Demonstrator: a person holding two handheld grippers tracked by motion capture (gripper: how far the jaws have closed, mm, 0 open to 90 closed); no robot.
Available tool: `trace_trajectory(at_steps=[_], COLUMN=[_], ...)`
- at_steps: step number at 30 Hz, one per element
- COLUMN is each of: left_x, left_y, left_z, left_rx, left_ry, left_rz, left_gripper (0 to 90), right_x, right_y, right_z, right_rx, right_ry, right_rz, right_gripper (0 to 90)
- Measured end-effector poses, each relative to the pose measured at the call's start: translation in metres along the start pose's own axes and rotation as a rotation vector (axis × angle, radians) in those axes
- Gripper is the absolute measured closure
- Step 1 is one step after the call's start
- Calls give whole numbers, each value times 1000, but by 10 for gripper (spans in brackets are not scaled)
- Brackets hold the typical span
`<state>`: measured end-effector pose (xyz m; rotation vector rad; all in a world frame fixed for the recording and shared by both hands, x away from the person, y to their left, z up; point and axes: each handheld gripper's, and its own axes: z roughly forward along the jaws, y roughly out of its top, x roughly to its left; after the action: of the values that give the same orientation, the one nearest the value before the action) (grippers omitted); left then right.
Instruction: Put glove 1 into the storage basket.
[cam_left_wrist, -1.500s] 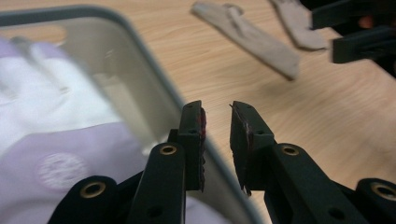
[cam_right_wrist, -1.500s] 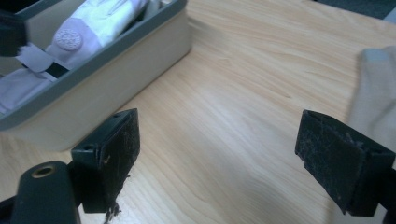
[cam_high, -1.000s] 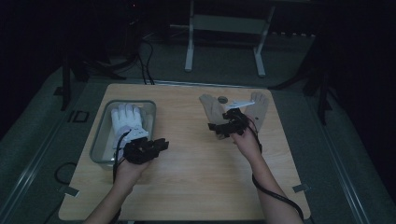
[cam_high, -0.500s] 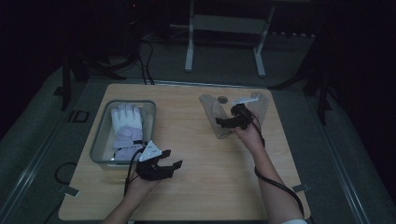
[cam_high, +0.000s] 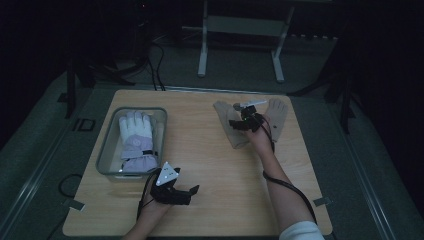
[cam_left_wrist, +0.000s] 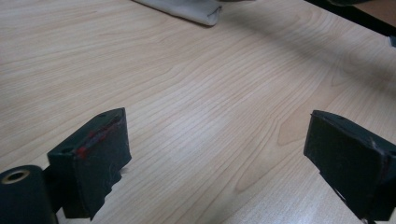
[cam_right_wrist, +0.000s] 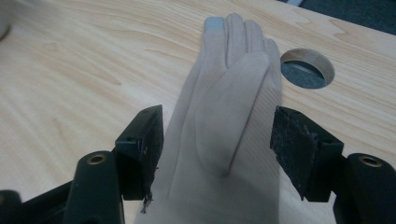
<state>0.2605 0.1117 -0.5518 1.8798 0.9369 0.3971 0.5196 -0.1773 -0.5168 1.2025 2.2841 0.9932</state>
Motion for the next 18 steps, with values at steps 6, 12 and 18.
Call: trace_trajectory(at_steps=[6,12,18], left_x=[0,0,-2], left_y=[-3,-5,-5], left_z=[2,3,3], left_rx=[13,23,24], left_ry=[-13,-19,-28], left_rz=[9,6,-3], left_gripper=[28,28,29], right_x=[-2,-2,2], right_y=[5,-3,-6], right_z=[31,50,43], right_rx=[34,82,78], right_ry=[-46,-78,-114], right_rz=[18,14,27], right_gripper=[299,309,723])
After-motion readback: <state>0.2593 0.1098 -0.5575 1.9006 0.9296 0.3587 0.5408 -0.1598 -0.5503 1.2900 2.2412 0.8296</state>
